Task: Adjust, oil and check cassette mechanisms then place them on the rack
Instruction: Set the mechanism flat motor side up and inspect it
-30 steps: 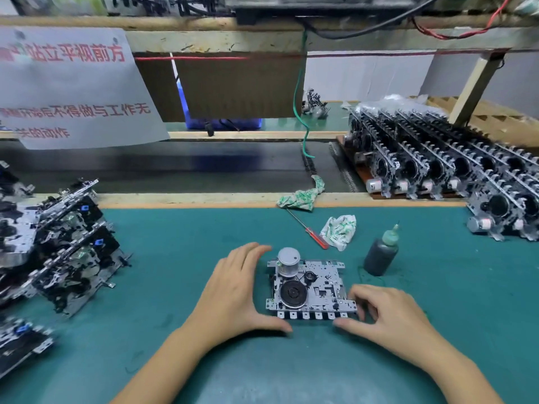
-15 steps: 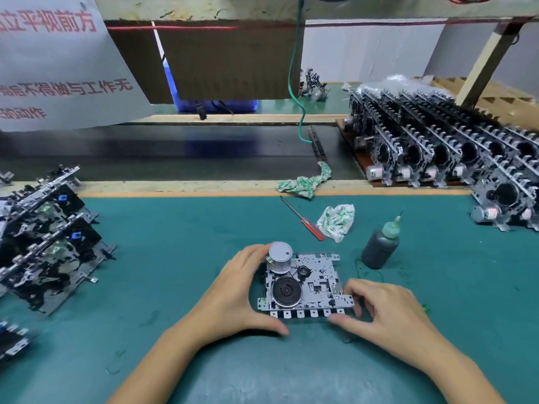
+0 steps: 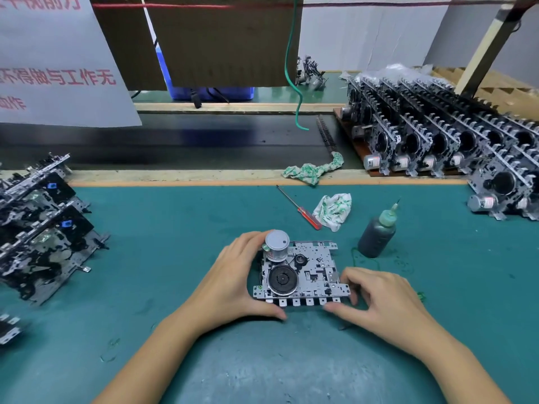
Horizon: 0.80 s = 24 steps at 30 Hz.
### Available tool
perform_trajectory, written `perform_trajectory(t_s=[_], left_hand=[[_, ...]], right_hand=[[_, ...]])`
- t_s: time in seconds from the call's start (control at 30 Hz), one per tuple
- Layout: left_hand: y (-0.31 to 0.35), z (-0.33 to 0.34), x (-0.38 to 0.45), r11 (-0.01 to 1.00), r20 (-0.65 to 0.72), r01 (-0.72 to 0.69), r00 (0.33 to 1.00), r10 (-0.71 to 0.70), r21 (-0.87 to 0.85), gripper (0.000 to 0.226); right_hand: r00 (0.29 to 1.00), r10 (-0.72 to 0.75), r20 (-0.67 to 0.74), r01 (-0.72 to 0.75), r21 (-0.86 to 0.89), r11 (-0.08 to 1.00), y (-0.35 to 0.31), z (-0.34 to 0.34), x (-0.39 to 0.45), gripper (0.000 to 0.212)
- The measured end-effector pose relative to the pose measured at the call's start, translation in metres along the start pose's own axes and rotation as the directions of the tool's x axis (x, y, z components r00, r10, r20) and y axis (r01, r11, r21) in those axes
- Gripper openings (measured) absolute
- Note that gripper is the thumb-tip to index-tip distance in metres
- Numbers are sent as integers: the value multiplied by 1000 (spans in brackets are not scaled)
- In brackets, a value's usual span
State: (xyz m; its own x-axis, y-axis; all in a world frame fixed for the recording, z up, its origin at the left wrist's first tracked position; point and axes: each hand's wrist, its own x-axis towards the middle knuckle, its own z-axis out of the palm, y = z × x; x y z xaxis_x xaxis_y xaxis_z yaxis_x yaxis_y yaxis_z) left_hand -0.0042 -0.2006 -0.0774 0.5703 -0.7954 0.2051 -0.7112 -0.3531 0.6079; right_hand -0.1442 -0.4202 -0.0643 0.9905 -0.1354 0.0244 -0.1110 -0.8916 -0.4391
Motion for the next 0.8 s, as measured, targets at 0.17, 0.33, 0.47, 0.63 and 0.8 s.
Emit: perform_trajectory(t_s=[0.17, 0.33, 0.47, 0.63, 0.8], left_hand=[[-2, 1, -1, 997, -28, -68, 997, 68, 21, 106], [-5, 2, -2, 995, -27, -101, 994, 102, 26, 117], [-5, 3, -2, 991, -38, -124, 991, 126, 46, 115], [-5, 4, -1, 993, -53, -114, 992, 116, 37, 109], [-1, 2, -3, 992, -67, -103, 993, 98, -68, 106]], right_hand=[[999, 18, -50, -14, 74, 997, -8, -4, -2, 61], [982, -185, -46, 176, -155, 972, -24, -7, 7, 106], [977, -207, 44, 208, -393, 896, -36, -13, 23, 116], [953, -217, 211, 292, -449, 844, -34, -18, 39, 126], [963, -220, 153, 266, -452, 851, -39, -20, 45, 104]])
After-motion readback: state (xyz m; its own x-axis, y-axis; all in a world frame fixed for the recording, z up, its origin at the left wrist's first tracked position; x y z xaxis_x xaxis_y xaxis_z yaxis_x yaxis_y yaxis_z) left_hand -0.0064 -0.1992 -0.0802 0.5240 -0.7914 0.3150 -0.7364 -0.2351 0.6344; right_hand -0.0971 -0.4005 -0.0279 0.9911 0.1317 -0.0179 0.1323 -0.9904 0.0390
